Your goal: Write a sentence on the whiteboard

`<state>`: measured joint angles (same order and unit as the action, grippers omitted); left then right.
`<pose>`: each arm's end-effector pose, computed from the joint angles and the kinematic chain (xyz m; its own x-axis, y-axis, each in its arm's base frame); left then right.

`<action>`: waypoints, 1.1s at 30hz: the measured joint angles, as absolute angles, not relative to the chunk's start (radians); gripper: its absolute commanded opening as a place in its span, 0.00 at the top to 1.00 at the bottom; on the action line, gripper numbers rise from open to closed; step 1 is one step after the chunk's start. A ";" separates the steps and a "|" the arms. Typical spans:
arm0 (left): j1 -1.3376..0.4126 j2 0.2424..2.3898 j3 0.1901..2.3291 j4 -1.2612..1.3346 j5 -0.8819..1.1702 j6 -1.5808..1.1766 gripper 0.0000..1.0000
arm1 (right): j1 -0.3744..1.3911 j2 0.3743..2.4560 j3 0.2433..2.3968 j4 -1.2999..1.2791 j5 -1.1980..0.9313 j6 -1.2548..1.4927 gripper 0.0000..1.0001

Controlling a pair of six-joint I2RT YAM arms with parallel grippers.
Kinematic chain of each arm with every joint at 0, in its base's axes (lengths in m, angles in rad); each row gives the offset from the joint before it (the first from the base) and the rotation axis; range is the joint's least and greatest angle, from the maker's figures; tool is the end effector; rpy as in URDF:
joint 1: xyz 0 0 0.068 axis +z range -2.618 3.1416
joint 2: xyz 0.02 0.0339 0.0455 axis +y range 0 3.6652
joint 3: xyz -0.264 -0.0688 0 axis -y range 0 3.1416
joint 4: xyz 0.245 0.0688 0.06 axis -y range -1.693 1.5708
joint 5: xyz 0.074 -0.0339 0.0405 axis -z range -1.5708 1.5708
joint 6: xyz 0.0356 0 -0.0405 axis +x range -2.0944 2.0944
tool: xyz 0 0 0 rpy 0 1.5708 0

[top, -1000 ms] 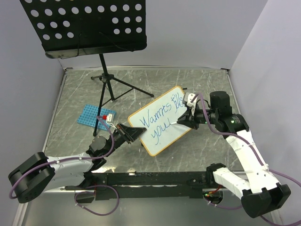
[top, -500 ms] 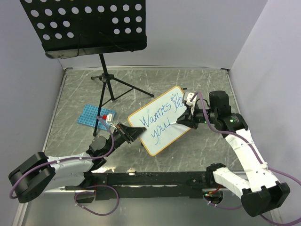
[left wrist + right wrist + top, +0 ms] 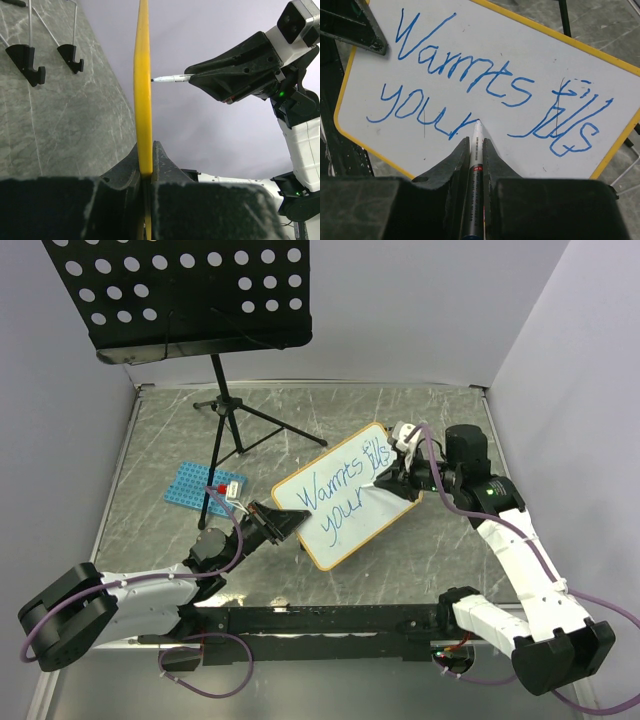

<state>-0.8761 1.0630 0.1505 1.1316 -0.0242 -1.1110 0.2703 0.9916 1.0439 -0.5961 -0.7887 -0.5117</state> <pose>0.1261 -0.1500 0.2109 -0.6130 -0.6639 -0.4284 0.4588 0.1424 -0.8771 0.1878 0.0782 0.3559 -0.0561 -0.3737 -0.9259 -0.9183 0.3832 -0.0990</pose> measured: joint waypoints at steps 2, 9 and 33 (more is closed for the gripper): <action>-0.876 1.063 0.150 1.132 -0.024 -1.111 0.99 | 0.268 0.992 1.047 -0.592 -0.786 -0.509 1.00; -0.876 1.058 0.150 1.135 -0.022 -1.112 0.99 | 0.248 0.958 1.052 -0.636 -0.870 -0.514 1.00; -0.876 1.007 0.150 1.132 -0.022 -1.111 0.99 | 0.106 0.826 1.027 -0.675 -0.929 -0.521 1.00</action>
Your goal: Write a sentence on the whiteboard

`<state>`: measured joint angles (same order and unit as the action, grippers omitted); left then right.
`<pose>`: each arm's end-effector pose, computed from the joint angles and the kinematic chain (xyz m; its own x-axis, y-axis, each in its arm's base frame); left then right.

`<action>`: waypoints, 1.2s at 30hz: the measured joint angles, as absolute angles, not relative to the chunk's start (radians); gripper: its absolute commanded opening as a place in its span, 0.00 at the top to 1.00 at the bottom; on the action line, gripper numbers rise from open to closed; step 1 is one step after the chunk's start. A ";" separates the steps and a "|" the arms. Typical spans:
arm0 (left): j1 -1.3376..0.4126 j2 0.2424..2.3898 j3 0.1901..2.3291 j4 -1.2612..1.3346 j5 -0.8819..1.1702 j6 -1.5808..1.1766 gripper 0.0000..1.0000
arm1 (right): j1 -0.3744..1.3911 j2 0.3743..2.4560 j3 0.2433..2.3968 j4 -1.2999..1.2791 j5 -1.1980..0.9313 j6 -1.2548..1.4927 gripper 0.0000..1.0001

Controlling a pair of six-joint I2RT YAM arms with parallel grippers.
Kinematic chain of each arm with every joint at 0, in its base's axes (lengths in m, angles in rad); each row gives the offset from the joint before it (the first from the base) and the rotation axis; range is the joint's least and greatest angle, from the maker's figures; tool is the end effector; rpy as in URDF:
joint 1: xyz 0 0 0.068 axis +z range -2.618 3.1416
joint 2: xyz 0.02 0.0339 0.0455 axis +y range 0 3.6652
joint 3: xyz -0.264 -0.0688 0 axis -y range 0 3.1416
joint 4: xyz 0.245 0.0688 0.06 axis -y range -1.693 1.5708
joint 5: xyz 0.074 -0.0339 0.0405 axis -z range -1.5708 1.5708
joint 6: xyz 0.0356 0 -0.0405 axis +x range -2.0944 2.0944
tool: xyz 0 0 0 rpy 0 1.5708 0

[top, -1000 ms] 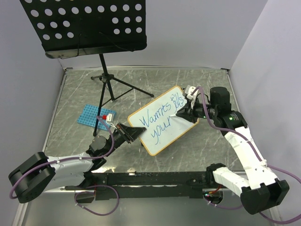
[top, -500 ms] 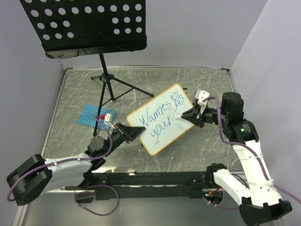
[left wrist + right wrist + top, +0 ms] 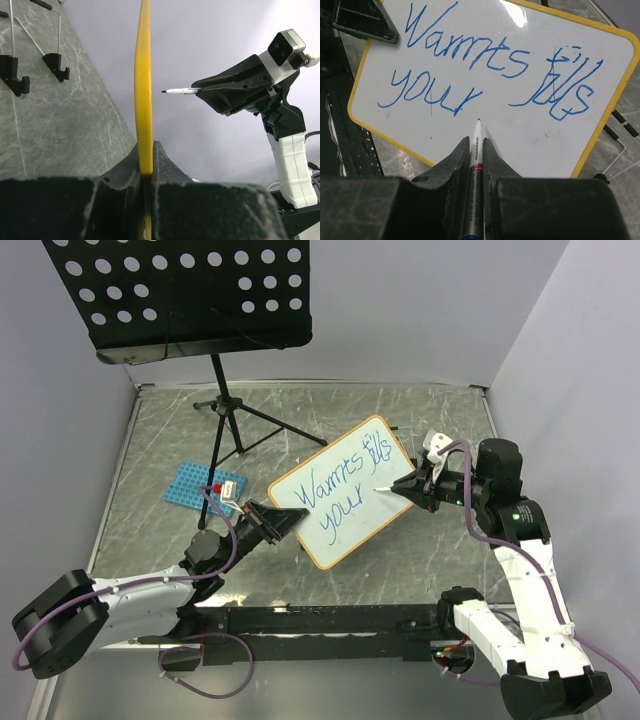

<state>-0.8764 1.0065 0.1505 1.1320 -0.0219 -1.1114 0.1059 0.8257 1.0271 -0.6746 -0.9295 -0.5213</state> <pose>0.1223 -0.1456 0.2207 -0.5992 -0.6808 -0.4213 0.4910 0.1032 -0.8650 0.1500 0.0446 0.3719 -0.0083 -0.3005 -0.9538 -0.8956 0.4265 -0.1266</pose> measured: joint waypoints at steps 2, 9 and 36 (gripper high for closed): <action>-0.876 1.007 0.150 1.132 -0.022 -1.111 0.99 | 0.106 0.829 1.027 -0.675 -0.935 -0.521 1.00; -0.876 1.007 0.150 1.132 -0.022 -1.112 0.99 | 0.105 0.841 1.027 -0.675 -0.947 -0.522 1.00; -0.876 0.989 0.134 1.132 -0.019 -1.111 0.99 | 0.104 0.867 1.028 -0.728 -0.991 -0.579 1.00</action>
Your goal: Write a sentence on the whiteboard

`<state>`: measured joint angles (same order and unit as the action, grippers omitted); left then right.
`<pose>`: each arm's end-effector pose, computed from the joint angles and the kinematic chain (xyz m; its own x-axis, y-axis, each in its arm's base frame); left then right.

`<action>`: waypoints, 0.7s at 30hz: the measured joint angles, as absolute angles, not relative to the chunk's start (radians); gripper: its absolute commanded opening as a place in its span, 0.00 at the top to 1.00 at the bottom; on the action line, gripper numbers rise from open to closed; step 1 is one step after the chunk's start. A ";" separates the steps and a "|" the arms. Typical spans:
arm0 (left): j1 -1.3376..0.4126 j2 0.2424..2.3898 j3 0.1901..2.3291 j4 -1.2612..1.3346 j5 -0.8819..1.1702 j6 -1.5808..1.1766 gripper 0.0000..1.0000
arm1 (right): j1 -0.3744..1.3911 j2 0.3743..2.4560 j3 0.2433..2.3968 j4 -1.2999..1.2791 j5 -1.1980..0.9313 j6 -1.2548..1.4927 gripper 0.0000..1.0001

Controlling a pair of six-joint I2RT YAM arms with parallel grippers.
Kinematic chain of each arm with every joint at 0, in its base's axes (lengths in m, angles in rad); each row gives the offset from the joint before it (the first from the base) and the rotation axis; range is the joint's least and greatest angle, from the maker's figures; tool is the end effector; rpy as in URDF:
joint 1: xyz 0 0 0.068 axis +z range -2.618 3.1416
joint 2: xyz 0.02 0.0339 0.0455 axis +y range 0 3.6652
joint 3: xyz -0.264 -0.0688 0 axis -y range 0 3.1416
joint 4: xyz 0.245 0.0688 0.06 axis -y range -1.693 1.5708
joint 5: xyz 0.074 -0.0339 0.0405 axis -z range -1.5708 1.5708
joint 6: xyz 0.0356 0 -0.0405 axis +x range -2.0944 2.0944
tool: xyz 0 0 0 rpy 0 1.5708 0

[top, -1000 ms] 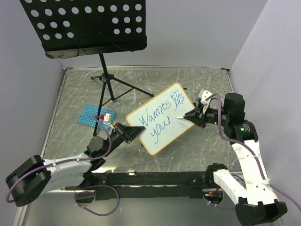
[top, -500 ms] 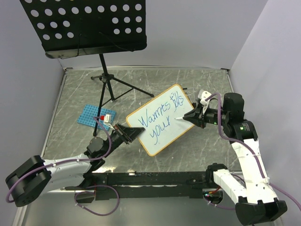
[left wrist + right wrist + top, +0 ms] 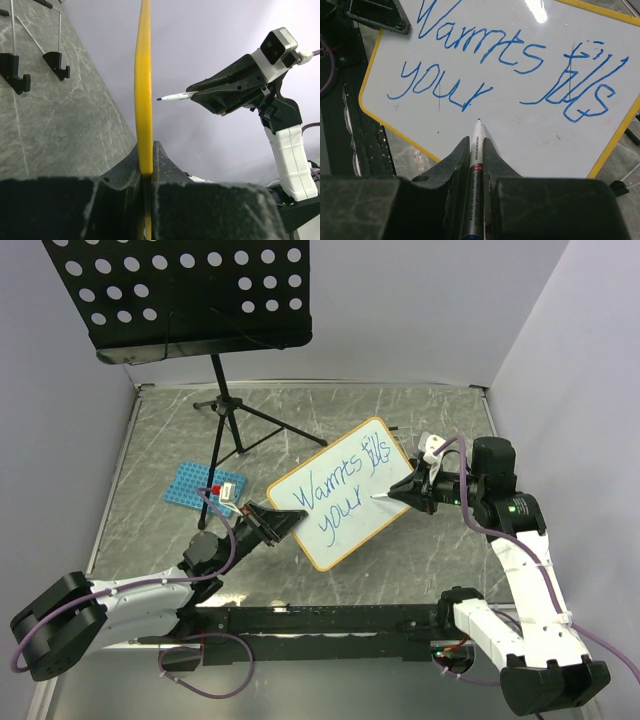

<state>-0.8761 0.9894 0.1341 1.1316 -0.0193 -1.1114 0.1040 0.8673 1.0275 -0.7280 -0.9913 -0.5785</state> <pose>0.1199 -0.1428 0.2185 -0.6004 -0.6794 -0.4219 0.4918 0.1023 -0.8647 0.1564 0.0463 0.3629 -0.0331 -0.3045 -0.9519 -0.9275 0.3642 -0.0842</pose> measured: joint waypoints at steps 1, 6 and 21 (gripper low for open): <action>-0.876 0.989 0.134 1.132 -0.019 -1.111 0.99 | 0.104 0.868 1.028 -0.729 -0.993 -0.581 1.00; -0.876 0.982 0.134 1.131 -0.019 -1.111 0.99 | 0.104 0.876 1.034 -0.741 -1.004 -0.596 1.00; -0.876 0.981 0.134 1.131 -0.019 -1.111 0.99 | 0.104 0.899 1.069 -0.772 -1.023 -0.620 1.00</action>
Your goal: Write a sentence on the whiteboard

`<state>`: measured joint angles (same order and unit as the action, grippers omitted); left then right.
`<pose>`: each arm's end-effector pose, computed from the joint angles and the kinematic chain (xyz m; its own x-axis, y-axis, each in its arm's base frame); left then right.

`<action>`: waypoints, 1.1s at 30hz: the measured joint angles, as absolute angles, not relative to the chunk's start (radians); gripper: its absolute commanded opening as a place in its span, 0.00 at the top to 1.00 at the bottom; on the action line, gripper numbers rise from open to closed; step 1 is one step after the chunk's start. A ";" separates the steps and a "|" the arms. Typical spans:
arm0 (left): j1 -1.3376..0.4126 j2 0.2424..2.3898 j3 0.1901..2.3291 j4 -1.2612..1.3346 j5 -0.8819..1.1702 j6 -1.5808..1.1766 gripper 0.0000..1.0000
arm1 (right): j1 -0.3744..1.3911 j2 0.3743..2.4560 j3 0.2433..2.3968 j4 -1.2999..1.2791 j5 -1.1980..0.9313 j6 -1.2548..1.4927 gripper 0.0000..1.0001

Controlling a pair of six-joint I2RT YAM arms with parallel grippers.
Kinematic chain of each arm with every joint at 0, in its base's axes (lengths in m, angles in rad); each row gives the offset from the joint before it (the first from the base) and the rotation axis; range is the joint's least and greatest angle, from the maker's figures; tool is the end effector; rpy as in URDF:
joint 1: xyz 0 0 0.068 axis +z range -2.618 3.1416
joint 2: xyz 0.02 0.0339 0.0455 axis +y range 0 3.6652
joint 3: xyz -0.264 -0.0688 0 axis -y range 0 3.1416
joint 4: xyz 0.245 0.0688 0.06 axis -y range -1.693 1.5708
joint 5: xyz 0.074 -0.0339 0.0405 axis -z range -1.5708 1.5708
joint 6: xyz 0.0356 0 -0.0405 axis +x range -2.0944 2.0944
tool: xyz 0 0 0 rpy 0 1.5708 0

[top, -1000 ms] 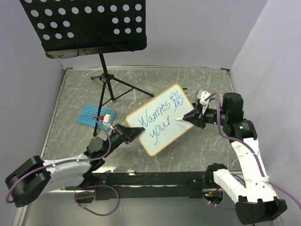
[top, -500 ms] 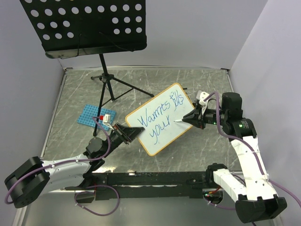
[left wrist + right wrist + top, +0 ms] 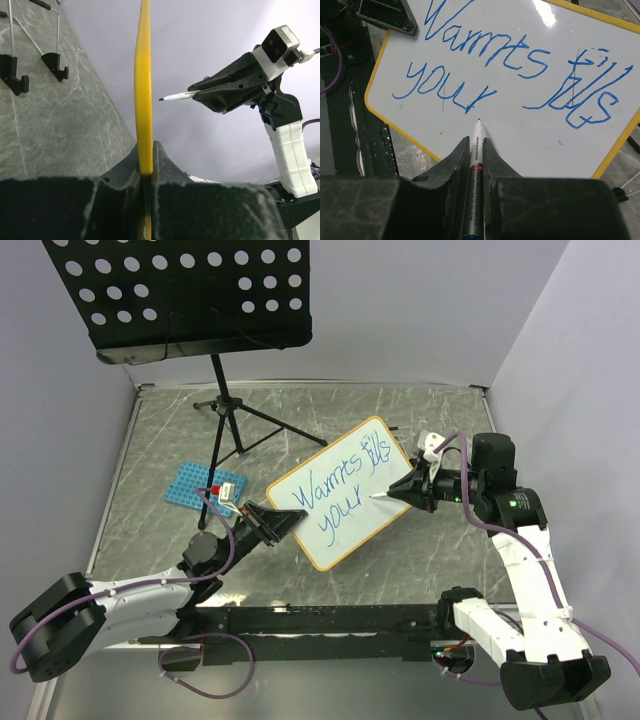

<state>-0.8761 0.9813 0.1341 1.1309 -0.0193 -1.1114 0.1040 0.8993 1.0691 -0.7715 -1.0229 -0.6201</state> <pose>0.1194 -0.1422 0.2197 -0.5984 -0.6818 -0.4208 0.4959 0.0974 -0.8629 0.1593 0.0472 0.3683 -0.0200 -0.3064 -0.9517 -0.9408 0.3280 -0.0858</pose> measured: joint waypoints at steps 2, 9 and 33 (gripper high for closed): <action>-0.876 0.981 0.134 1.131 -0.019 -1.111 0.99 | 0.104 0.902 1.074 -0.773 -1.023 -0.623 1.00; -0.876 0.981 0.134 1.131 -0.019 -1.111 0.99 | 0.104 0.908 1.082 -0.773 -1.022 -0.627 1.00; -0.876 0.989 0.134 1.131 -0.019 -1.111 0.99 | 0.104 0.917 1.088 -0.756 -0.975 -0.622 1.00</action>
<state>-0.8761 0.9886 0.1341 1.1309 -0.0193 -1.1114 0.1043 0.9169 1.0882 -0.7559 -0.9749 -0.6216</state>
